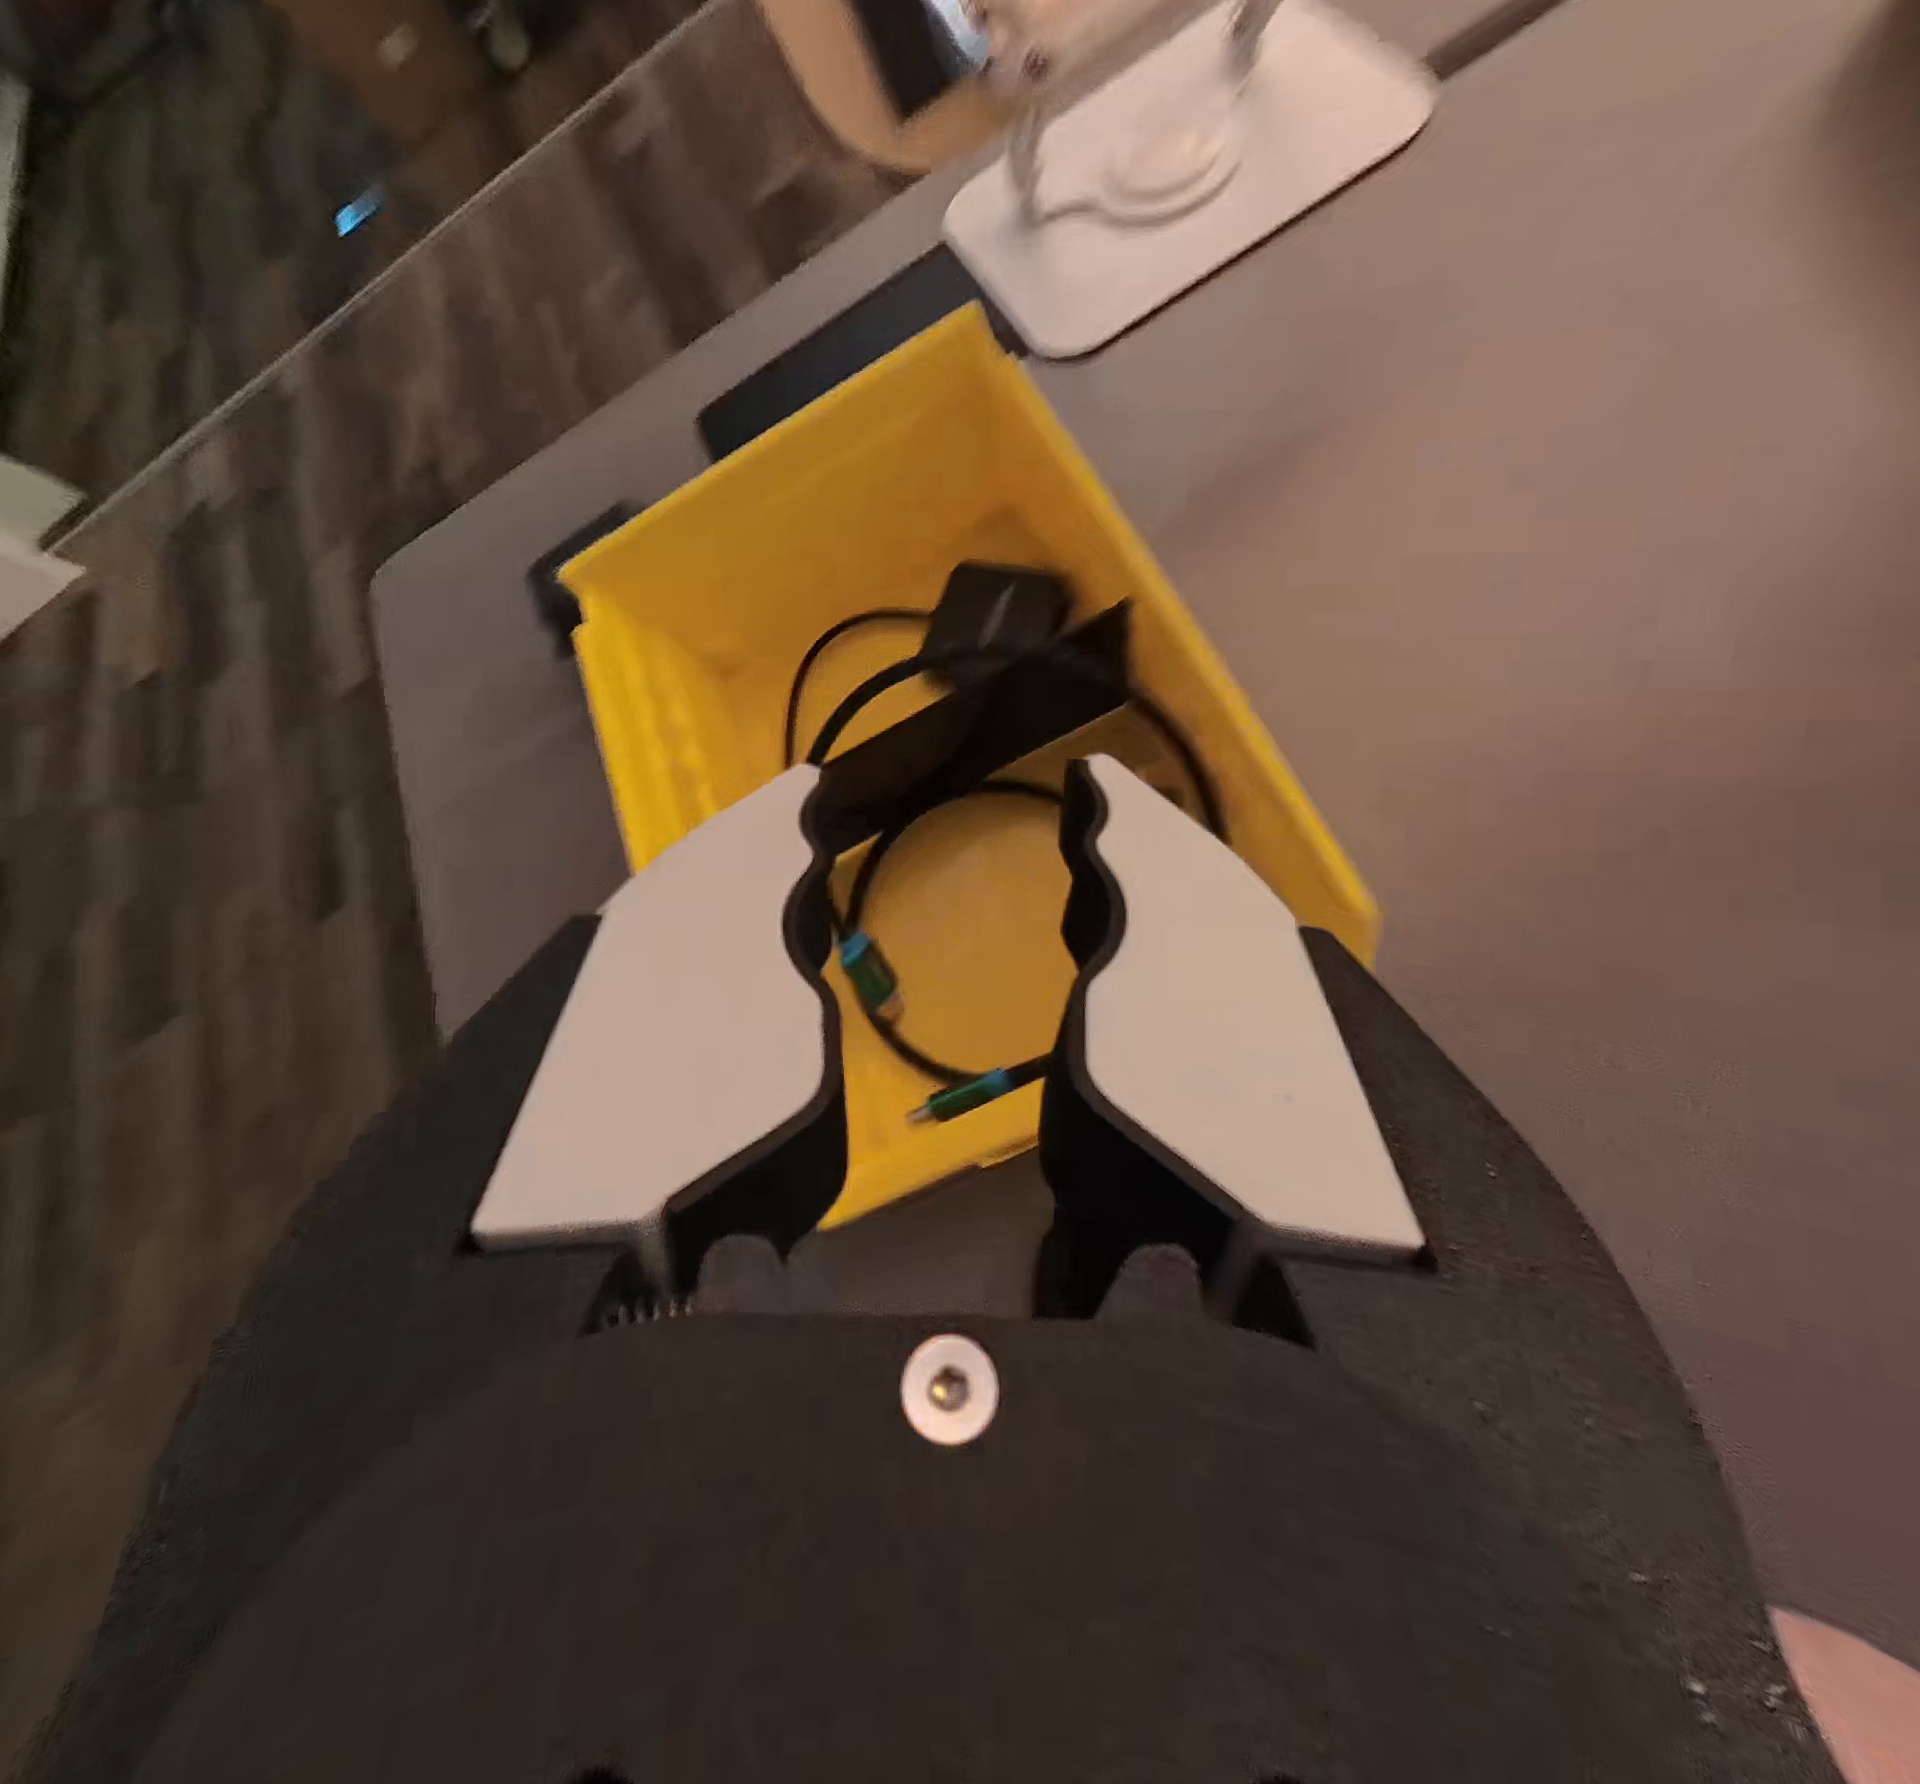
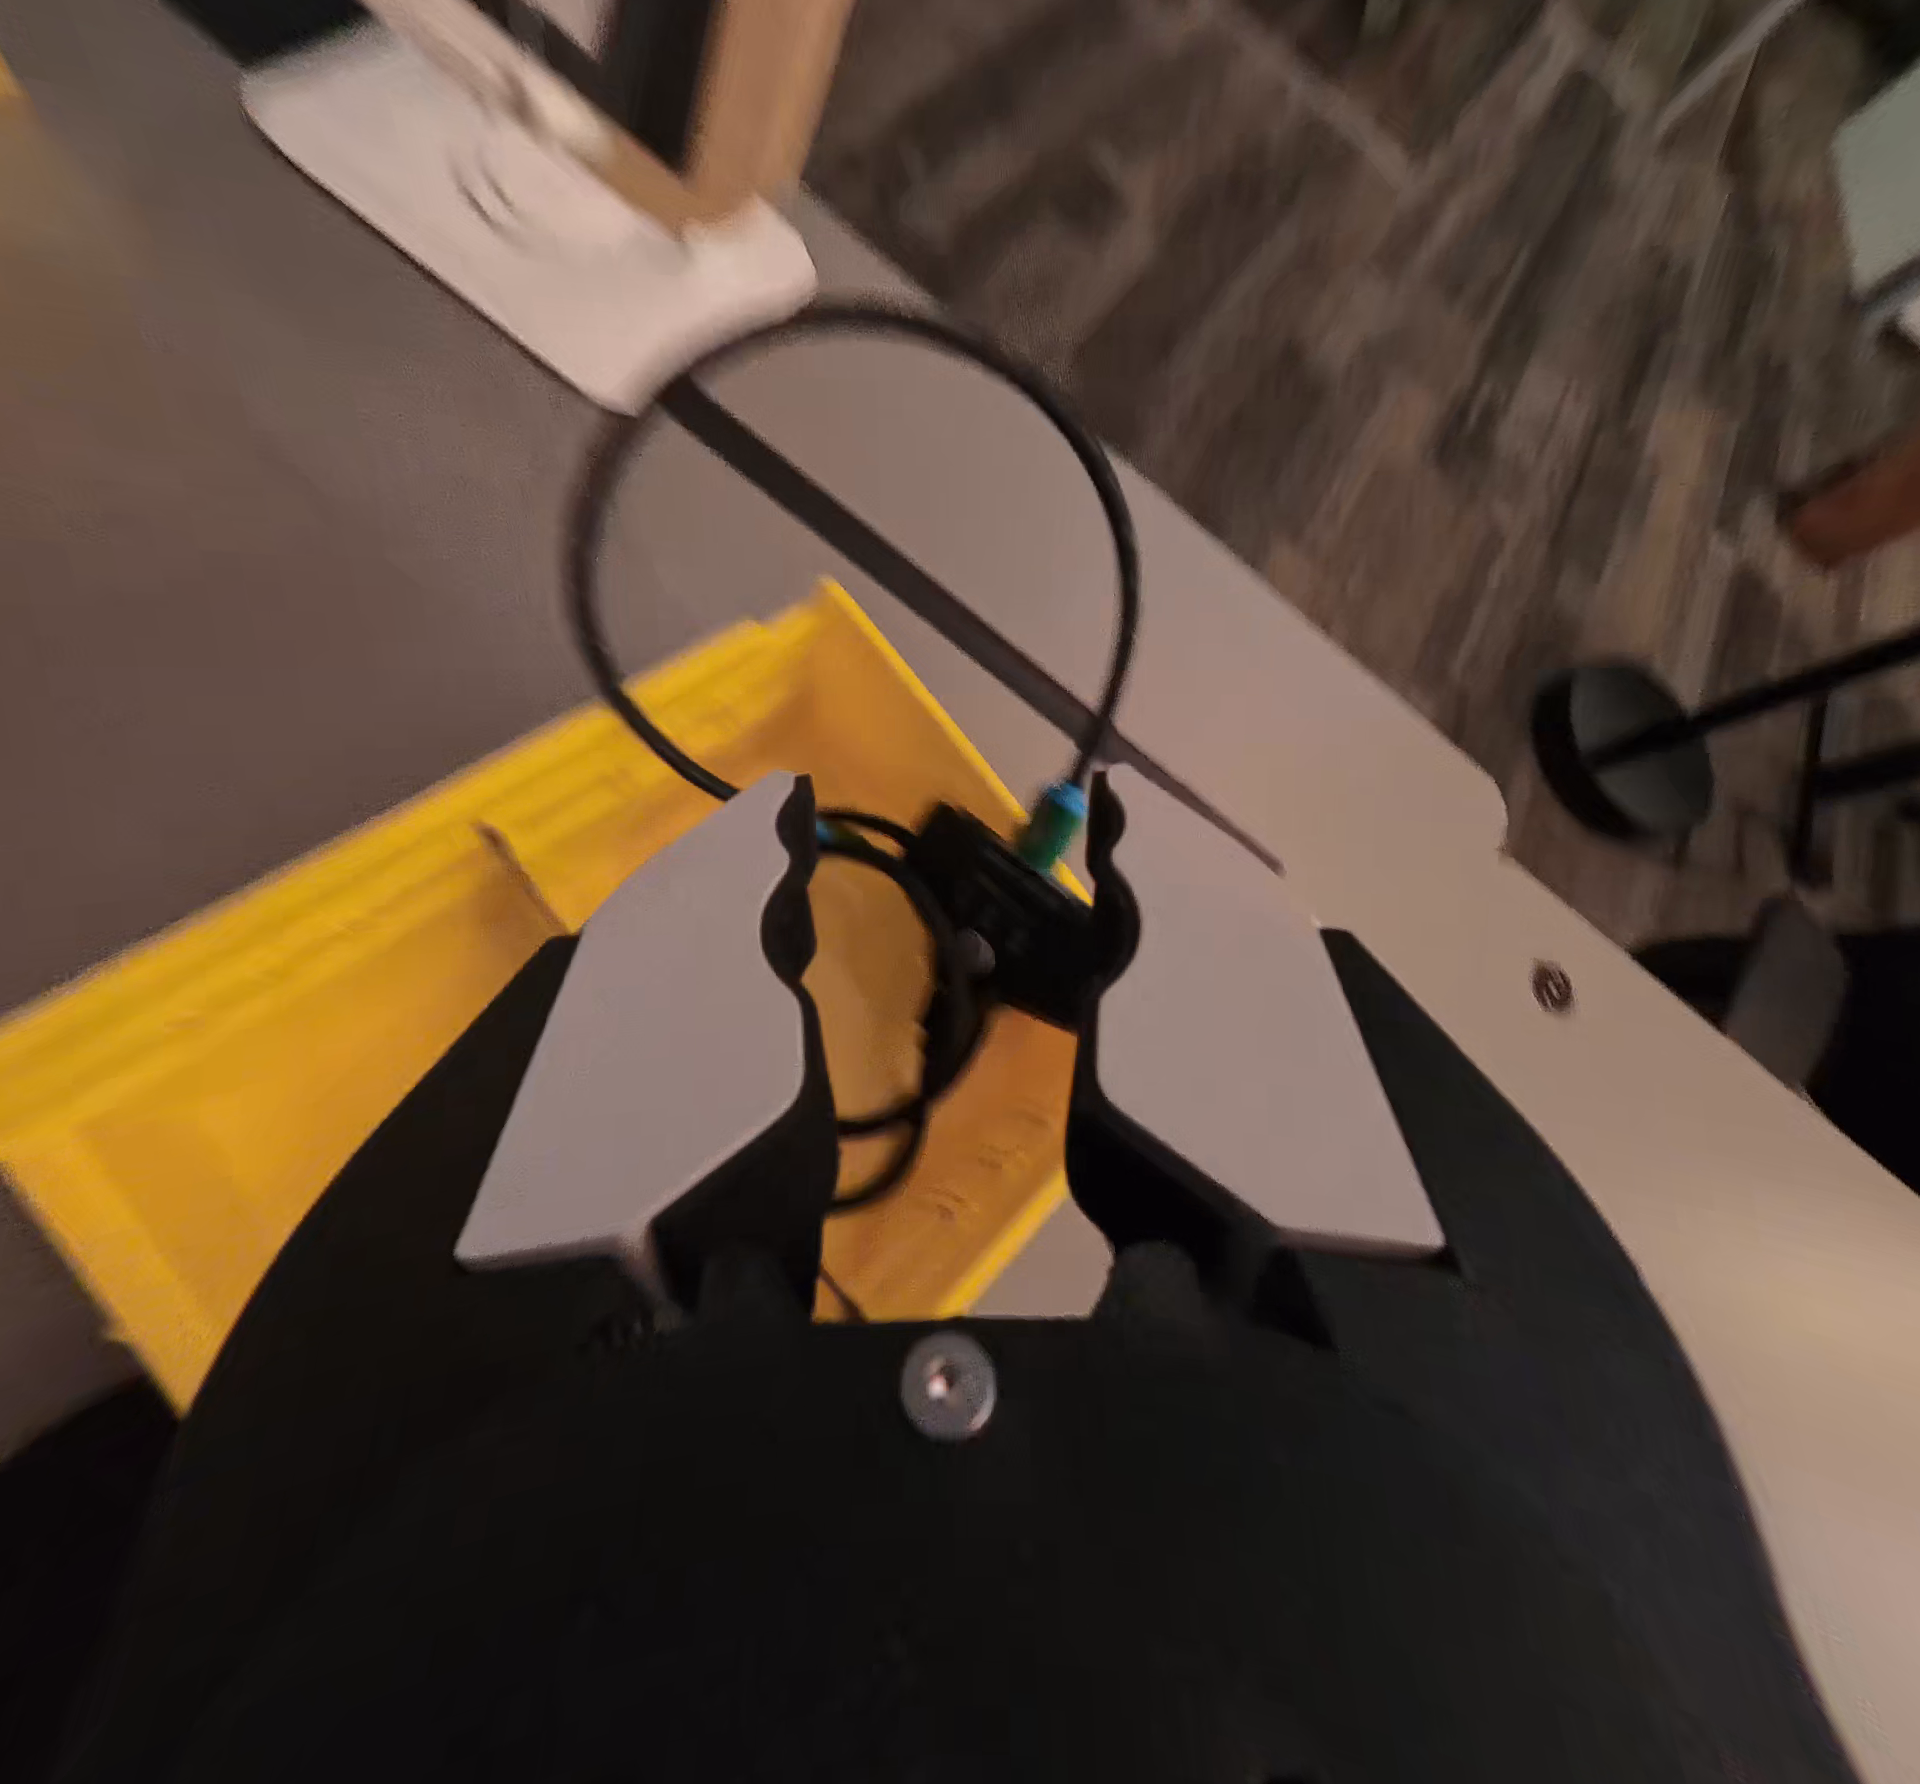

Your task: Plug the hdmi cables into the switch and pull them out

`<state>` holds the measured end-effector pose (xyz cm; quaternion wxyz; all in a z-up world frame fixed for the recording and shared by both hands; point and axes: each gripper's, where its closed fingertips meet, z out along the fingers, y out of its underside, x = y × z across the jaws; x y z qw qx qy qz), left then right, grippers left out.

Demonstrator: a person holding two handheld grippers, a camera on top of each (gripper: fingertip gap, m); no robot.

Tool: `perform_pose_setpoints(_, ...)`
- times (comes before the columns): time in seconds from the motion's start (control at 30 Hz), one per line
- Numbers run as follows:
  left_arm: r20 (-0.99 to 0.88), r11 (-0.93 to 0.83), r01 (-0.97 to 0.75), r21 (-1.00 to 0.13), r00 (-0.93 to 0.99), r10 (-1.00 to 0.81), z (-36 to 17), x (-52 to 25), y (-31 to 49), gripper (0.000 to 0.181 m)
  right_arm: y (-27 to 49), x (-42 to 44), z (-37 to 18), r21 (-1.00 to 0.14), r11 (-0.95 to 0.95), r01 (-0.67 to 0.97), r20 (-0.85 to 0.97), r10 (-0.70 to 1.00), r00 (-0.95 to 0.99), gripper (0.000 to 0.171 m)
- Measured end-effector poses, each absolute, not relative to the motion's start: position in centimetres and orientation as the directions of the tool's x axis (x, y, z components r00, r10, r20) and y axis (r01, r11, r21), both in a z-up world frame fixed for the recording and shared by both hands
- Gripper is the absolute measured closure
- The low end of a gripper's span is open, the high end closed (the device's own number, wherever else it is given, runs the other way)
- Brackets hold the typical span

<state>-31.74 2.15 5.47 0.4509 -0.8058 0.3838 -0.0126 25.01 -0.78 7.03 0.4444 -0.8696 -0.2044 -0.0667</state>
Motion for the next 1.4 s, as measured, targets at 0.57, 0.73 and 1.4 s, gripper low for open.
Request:
perform_pose_setpoints(0.57,-0.486,-0.173,-0.888,-0.425,0.386,-0.784,-6.7,-31.3,13.5,0.154,-1.6,12.7,9.8,-0.853,-0.144,0.502,0.397,0.446,0.802,0.129)
perform_pose_setpoints(0.73,-0.525,-0.072,-0.845,-0.529,0.393,-0.755,-2.7,-30.7,12.8,0.166,-2.1,13.3,10.2,-0.855,-0.136,0.500,0.399,0.442,0.804,0.133)
perform_pose_setpoints(1.4,-0.293,0.262,-0.906,-0.334,-0.164,-0.942,0.4,-10.8,-2.7,0.175,-4.1,13.8,10.8,-0.845,-0.115,0.523,0.429,0.439,0.790,0.135)
